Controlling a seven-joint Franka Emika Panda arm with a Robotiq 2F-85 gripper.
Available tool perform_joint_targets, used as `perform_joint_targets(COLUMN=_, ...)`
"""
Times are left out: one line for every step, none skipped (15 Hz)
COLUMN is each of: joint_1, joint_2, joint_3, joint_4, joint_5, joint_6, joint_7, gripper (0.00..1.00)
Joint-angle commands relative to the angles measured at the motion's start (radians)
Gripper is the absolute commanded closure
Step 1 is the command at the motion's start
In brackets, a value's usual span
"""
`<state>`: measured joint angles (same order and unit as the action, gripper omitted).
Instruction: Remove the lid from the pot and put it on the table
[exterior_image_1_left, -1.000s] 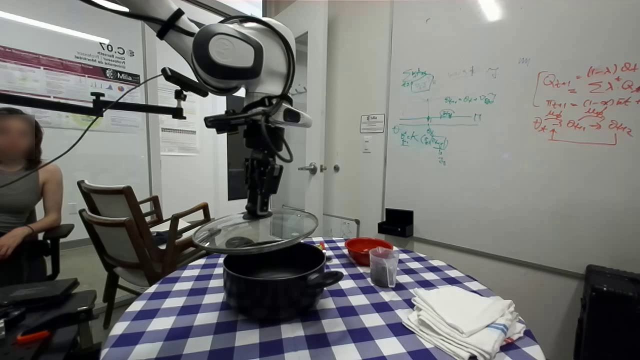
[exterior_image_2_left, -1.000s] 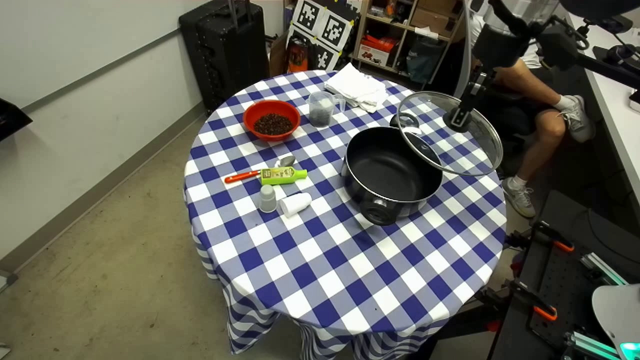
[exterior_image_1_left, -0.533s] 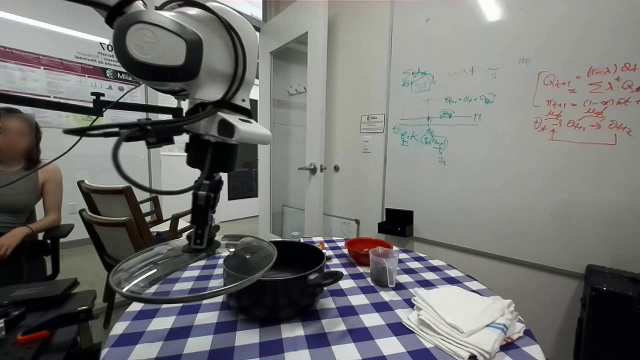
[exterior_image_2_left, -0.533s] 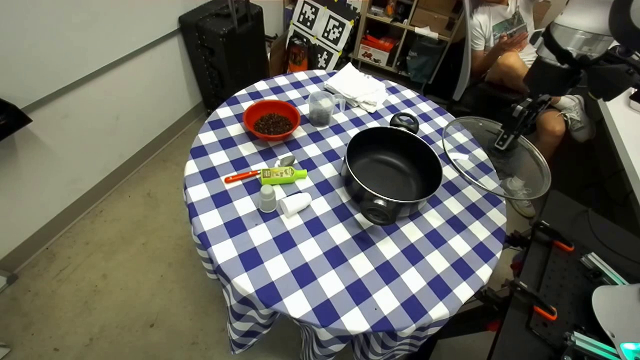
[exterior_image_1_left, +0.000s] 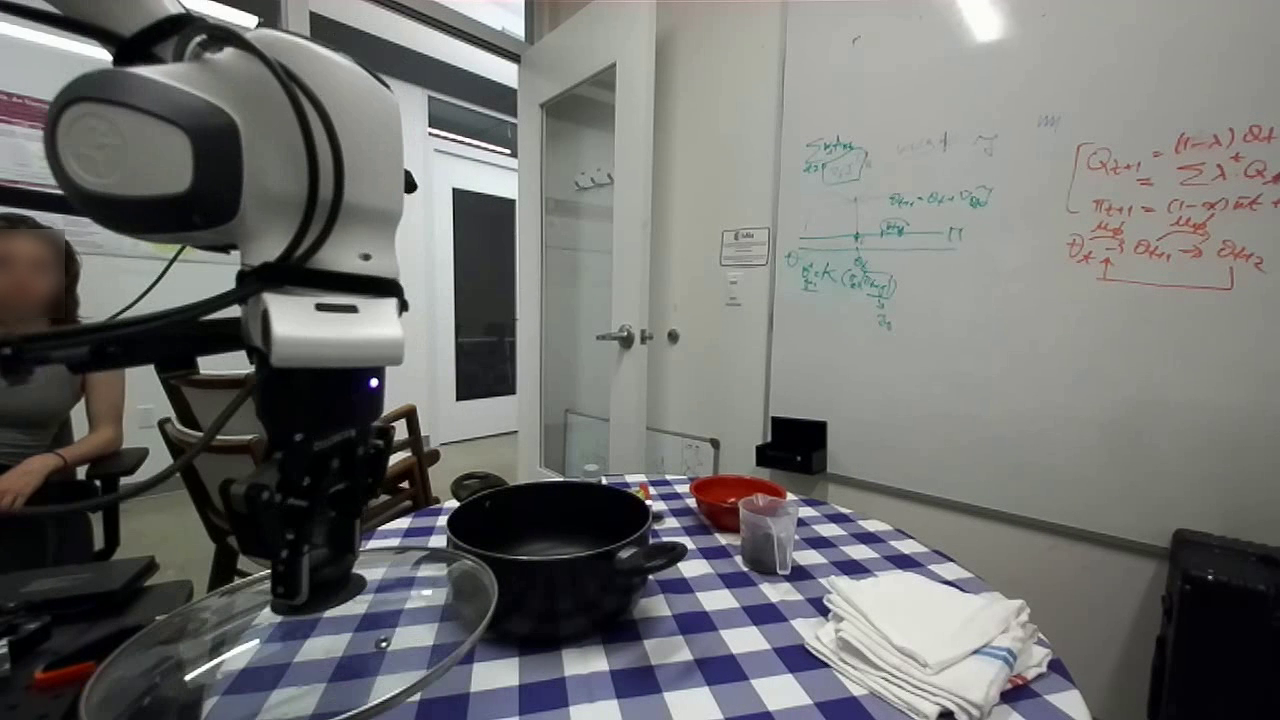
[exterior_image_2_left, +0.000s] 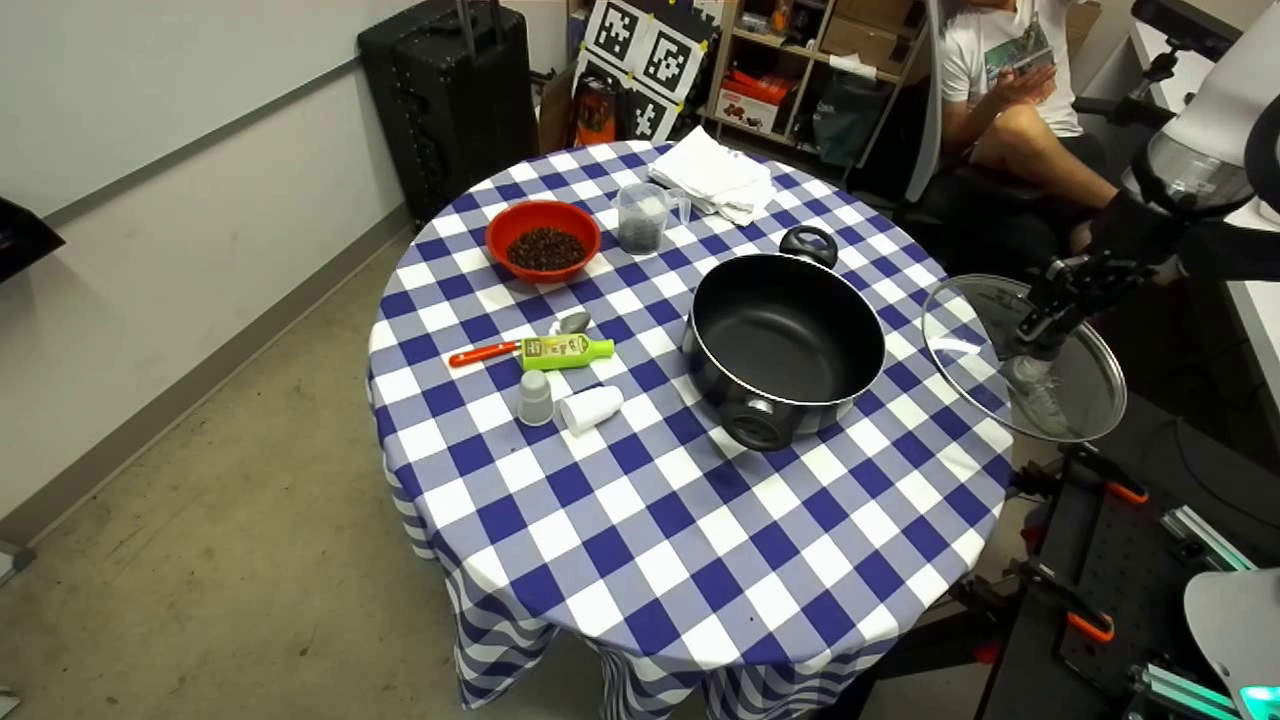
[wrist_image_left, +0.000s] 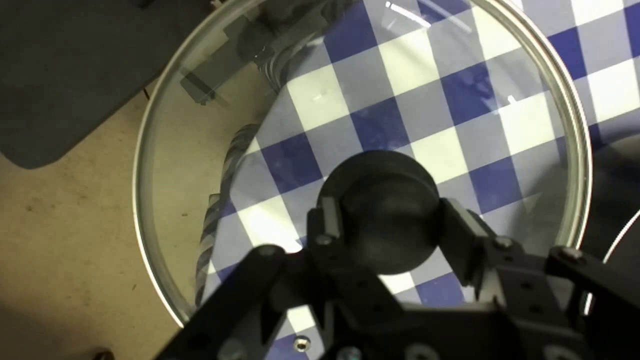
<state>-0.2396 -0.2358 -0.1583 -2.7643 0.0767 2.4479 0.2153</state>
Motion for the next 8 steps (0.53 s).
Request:
perform_joint_targets(joint_1=-0.021, joint_2=0.053, joint_3=-0.044, joint_4=-0.004, joint_5=0.045, joint_6=0.091, joint_7=-0.002, gripper=0.75)
perform_joint_targets(joint_1=-0.024, joint_2=0.068, joint_3=-0.054, joint_4=-0.004, joint_5=0.053, joint_6=0.108, joint_7=-0.010, gripper=0.75)
perform_joint_targets(joint_1=-0.030, joint_2=0.093, joint_3=-0.069, joint_4=0.011, joint_5=0.058, joint_6=0.117, joint_7=-0.027, gripper=0.75)
perform_joint_targets(joint_1=-0.026, joint_2=0.120, joint_3=-0.082, joint_4=0.026, joint_5=0.081, joint_6=0.132, joint_7=-0.050, gripper=0.75)
perform_joint_targets(joint_1=-0.017, joint_2=0.152, joint_3=-0.090, joint_4=0.044, joint_5=0.111, joint_6=0.149, joint_7=-0.073, gripper=0.75)
perform_joint_targets(joint_1=-0.009, joint_2=0.178, joint_3=-0.097, joint_4=0.059, joint_5=0.148, joint_6=0.160, joint_7=-0.105, gripper=0.75)
perform_joint_targets(joint_1=0.002, joint_2=0.209, joint_3=-0.097, joint_4=0.079, joint_5=0.198, joint_6=0.172, joint_7=-0.146, gripper=0.75)
perform_joint_targets(joint_1=0.010, joint_2=0.246, joint_3=-0.092, joint_4=0.108, joint_5=0.241, joint_6=0.167, joint_7=-0.183, gripper=0.75)
